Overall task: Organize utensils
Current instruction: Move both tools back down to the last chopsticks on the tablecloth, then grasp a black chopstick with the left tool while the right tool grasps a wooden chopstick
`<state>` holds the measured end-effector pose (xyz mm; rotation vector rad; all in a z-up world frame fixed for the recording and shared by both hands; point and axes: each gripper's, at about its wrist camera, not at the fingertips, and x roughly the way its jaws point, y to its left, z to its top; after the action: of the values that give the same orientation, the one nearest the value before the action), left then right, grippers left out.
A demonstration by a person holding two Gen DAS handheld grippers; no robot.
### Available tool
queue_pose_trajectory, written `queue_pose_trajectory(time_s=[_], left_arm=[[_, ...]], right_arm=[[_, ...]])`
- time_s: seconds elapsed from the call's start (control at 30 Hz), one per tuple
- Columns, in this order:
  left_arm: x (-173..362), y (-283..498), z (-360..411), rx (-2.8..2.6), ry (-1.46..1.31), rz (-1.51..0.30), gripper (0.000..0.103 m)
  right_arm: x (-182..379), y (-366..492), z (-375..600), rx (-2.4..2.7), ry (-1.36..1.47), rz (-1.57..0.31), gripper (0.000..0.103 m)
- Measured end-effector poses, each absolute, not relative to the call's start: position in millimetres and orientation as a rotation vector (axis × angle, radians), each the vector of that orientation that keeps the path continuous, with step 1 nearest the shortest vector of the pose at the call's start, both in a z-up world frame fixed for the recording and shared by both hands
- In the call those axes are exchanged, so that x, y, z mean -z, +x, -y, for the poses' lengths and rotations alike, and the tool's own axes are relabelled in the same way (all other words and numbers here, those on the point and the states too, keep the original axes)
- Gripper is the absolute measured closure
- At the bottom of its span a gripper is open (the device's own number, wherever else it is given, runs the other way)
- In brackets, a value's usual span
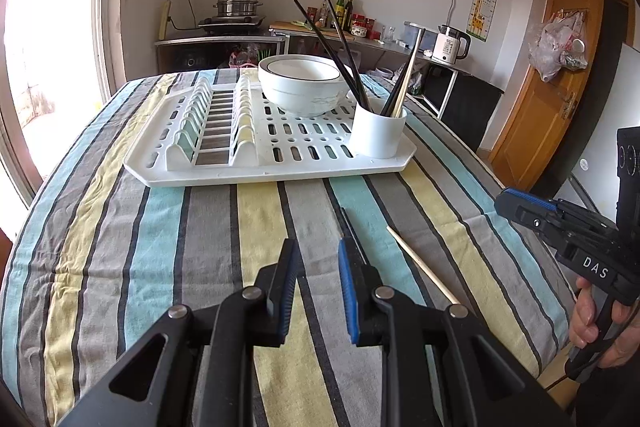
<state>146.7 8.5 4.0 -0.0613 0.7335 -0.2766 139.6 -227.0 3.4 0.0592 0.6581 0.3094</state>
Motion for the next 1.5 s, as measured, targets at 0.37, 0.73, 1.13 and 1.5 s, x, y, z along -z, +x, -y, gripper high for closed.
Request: queue_pose_trajectory(time_s=[0.37, 0.73, 1.13, 1.5], left_arm=[[7.7, 162.3, -11.1, 0.265, -0.069, -0.780, 0.081], [15.0, 181.6, -0.3, 0.278, -0.061, -0.832, 0.081], [39.6, 224.0, 49.4, 0.332, -0.007, -0.967, 0.077], [43.5, 226.0, 80.0, 0.253, 0.127, -0.955, 0.090]], right_arm=[[40.5, 178.8, 190.9, -0.350, -0.034, -0.831, 0.085], [54.3, 201.0, 186.7, -0.310, -0.110, -0.910, 0.098], [52.4, 199.3, 236.1, -0.217, -0.047, -0.920, 0.098], [53.3, 200.8, 244.1, -0.224, -0.016, -0.913, 0.098]])
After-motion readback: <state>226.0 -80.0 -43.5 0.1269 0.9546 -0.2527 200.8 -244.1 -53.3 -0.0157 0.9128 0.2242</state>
